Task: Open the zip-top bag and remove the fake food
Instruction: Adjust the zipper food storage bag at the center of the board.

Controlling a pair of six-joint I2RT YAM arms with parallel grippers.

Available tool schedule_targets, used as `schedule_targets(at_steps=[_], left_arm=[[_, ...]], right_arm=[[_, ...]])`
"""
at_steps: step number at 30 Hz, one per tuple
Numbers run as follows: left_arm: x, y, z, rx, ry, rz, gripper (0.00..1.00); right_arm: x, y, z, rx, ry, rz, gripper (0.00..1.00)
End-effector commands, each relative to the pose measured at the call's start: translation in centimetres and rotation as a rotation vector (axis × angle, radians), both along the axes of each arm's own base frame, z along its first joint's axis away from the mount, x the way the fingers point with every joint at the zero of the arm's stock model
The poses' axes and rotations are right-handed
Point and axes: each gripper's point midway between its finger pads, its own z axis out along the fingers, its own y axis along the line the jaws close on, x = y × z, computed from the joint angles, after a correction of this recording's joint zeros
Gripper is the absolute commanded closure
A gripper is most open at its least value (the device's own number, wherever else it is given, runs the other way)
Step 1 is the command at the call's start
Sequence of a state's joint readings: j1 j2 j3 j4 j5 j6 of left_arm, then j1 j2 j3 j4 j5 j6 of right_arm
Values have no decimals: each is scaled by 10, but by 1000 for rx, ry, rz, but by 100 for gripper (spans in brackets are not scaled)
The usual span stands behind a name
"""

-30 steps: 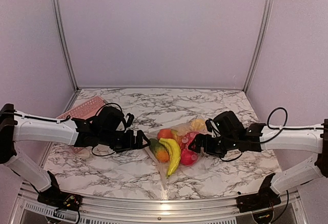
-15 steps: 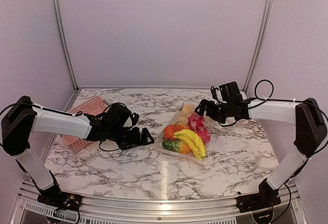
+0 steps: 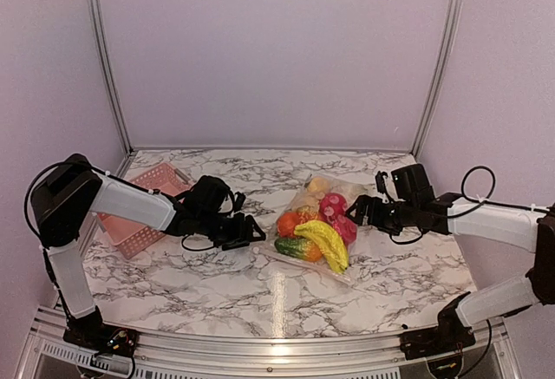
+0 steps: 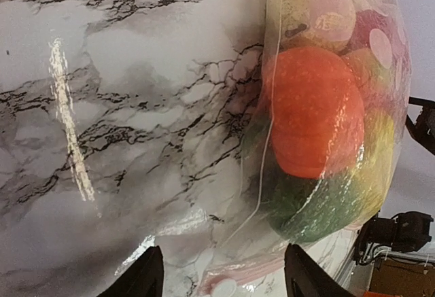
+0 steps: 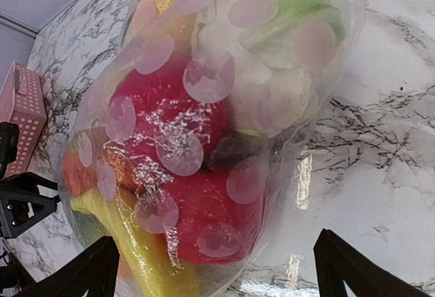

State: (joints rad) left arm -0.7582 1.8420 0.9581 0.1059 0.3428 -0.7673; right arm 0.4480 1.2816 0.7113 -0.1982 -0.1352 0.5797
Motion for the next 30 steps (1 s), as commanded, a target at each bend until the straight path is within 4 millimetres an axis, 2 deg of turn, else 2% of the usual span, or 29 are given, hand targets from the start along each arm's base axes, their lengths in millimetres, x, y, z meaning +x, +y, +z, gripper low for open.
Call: schedule_targets(at_steps=[1, 7, 11, 17, 19, 22, 26, 30], left_arm=[[3, -27, 12, -96, -7, -64, 44], [-11, -52, 10, -109, 18, -103, 70], [-24, -78, 18, -163, 27, -132, 78], [-36, -109, 30, -226, 35, -150, 78], [-38, -110, 31, -237, 46, -137, 73], [-42, -105, 29, -235, 57, -120, 60], [-48, -91, 22, -181, 75, -105, 55], [-55, -78, 18, -143, 79, -98, 55]], right_arm=[[-3, -2, -5, 6, 9, -10, 2], [15, -2, -14, 43, -4, -14, 2], [42, 0, -13, 49, -28, -20, 2], [90, 2, -9, 25, -57, -23, 3], [103, 4, -7, -1, -61, -22, 3], [116, 4, 0, -25, -71, -27, 4], [110, -5, 11, -57, -78, -48, 4], [83, -20, 20, -80, -77, -74, 4]])
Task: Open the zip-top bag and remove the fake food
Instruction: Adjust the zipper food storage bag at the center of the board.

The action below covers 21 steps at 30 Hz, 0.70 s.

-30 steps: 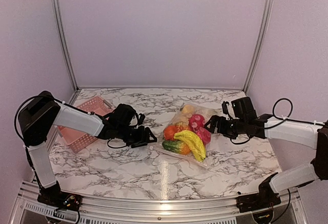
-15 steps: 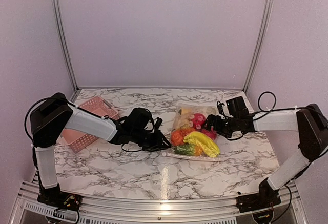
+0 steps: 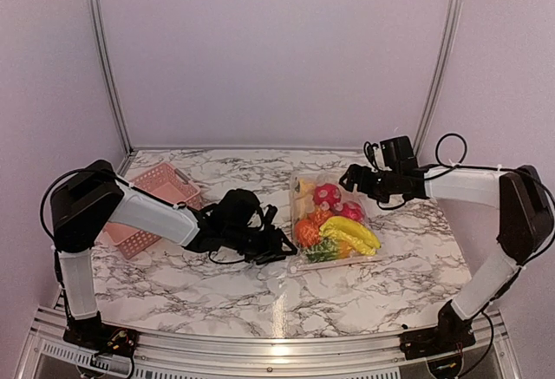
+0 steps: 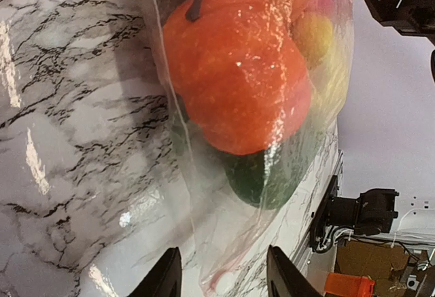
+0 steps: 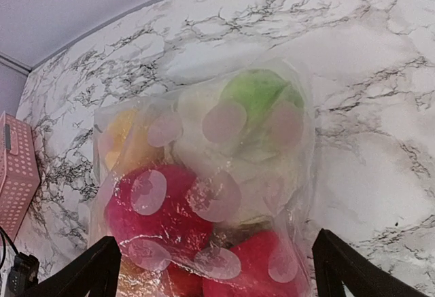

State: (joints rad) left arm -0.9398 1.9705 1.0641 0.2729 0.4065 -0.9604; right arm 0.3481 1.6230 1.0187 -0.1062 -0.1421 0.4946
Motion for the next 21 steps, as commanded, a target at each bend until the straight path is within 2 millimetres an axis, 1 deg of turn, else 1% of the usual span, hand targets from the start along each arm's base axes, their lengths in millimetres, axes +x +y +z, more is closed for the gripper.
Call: schedule_targets(at_steps=[1, 3, 5, 8, 10, 13, 16, 17, 18, 21], left_arm=[[-7, 15, 4, 32, -7, 9, 55], [-9, 14, 6, 17, -7, -3, 56], [-12, 10, 5, -6, 6, -23, 59], [-12, 1, 5, -35, 25, -35, 64], [-13, -5, 4, -54, 35, -43, 66], [-18, -14, 4, -61, 42, -61, 69], [-21, -17, -3, -33, 54, -62, 71], [-21, -16, -6, -18, 56, -56, 69], [-21, -13, -10, 5, 58, -42, 64], [-20, -5, -11, 32, 48, -16, 59]], right_arm=[[-30, -23, 9, -47, 10, -40, 4], [-47, -25, 15, -39, 5, -37, 4], [-66, -22, 18, -34, 10, -26, 4], [-97, -11, 16, -15, 36, 0, 4], [-115, -3, 17, 16, 43, 17, 4], [-137, 3, 18, 61, 58, 31, 4], [-156, 4, 17, 90, 72, 35, 4], [-160, 4, 17, 97, 76, 36, 4], [-165, 4, 18, 105, 74, 39, 4], [-175, 4, 11, 113, 96, 48, 4]])
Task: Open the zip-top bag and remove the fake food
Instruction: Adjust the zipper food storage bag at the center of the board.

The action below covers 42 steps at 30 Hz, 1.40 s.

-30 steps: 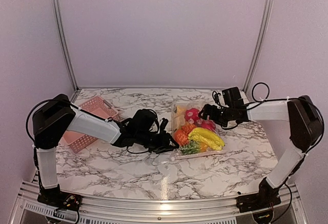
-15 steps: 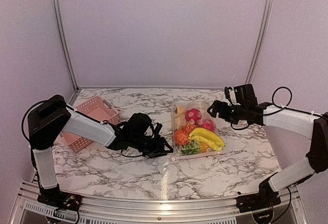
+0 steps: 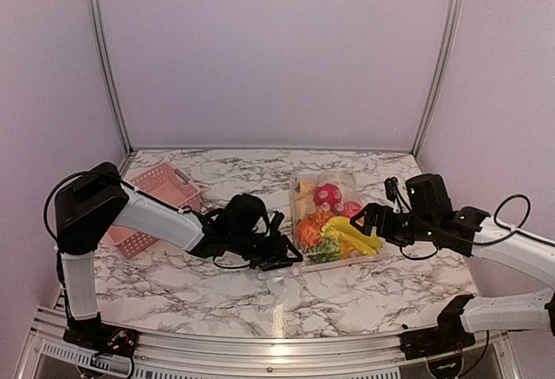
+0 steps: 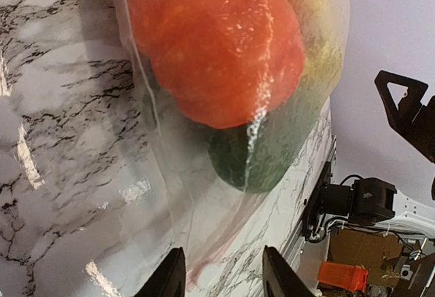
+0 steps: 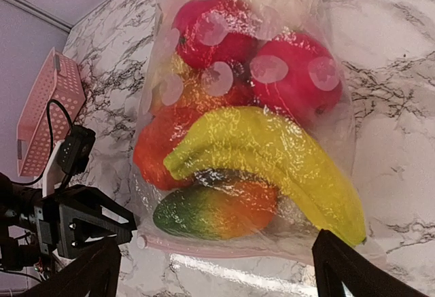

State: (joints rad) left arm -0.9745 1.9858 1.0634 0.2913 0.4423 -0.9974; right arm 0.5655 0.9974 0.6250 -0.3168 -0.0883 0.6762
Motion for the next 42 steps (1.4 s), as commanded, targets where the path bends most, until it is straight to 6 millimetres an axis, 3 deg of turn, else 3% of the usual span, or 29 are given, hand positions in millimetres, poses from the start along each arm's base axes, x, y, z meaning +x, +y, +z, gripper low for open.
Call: schedule_targets(at_steps=[1, 7, 11, 22, 26, 31, 34, 36, 42], left_arm=[[1, 8, -9, 56, 0, 32, 58], [2, 18, -19, 103, 4, 54, 61], [-2, 14, -26, 68, 35, 43, 65], [-6, -14, -12, -117, 121, 17, 82], [-3, -33, 3, -176, 130, 2, 94], [-1, -66, 18, -263, 158, -16, 100], [-3, -83, 24, -302, 177, -29, 99], [-5, -91, 25, -303, 175, -41, 89], [-14, -82, 16, -272, 179, -49, 75]], right_arm=[[-18, 0, -10, 19, 60, -7, 4], [-28, 4, -22, 27, 102, 16, 4], [-31, 8, -24, 50, 115, 27, 4], [-53, 34, -41, 93, 180, 59, 5], [-57, 36, -45, 139, 202, 47, 8], [-58, 34, -45, 182, 213, 13, 12], [-60, 35, -44, 207, 224, 6, 14], [-62, 35, -47, 220, 237, 0, 17], [-69, 36, -58, 282, 295, -30, 25]])
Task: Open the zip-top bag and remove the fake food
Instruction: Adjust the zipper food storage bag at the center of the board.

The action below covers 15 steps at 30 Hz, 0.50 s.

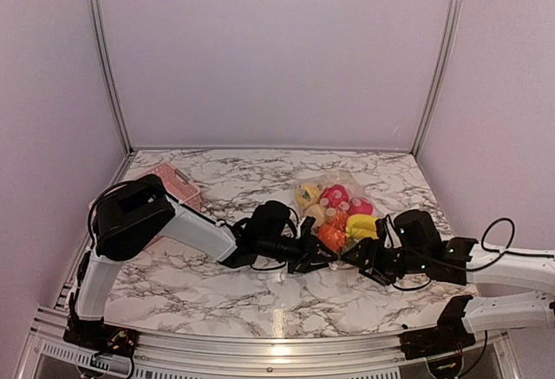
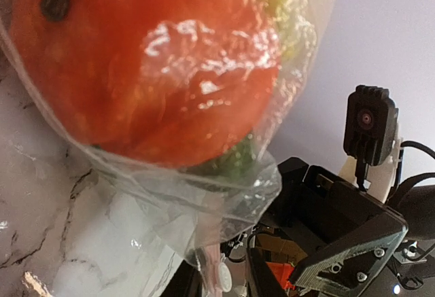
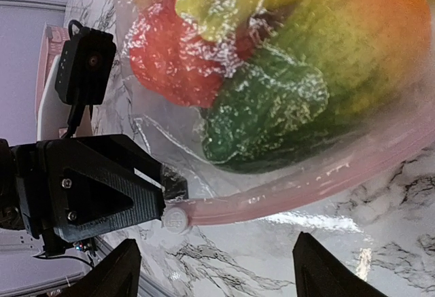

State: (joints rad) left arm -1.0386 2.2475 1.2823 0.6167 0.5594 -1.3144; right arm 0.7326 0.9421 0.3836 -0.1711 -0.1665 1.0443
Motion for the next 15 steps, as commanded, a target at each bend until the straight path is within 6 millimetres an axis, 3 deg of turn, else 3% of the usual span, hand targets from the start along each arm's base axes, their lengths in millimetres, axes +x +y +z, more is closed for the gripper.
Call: schedule_targets(at_steps=[1, 7, 10, 15], left_arm=[[-7, 7, -4, 6, -8, -14, 75], [-14, 18, -16, 45, -7, -23, 78], [-15, 17, -19, 40, -2, -31, 83], [-15, 11, -15, 21, 0, -50, 83]], right_arm=[[-4, 5, 1, 77, 37, -28, 26], [-6, 5, -6, 99, 66, -47, 33], [-8, 9, -9, 113, 79, -43, 36], [-10, 14, -13, 107, 96, -40, 38]])
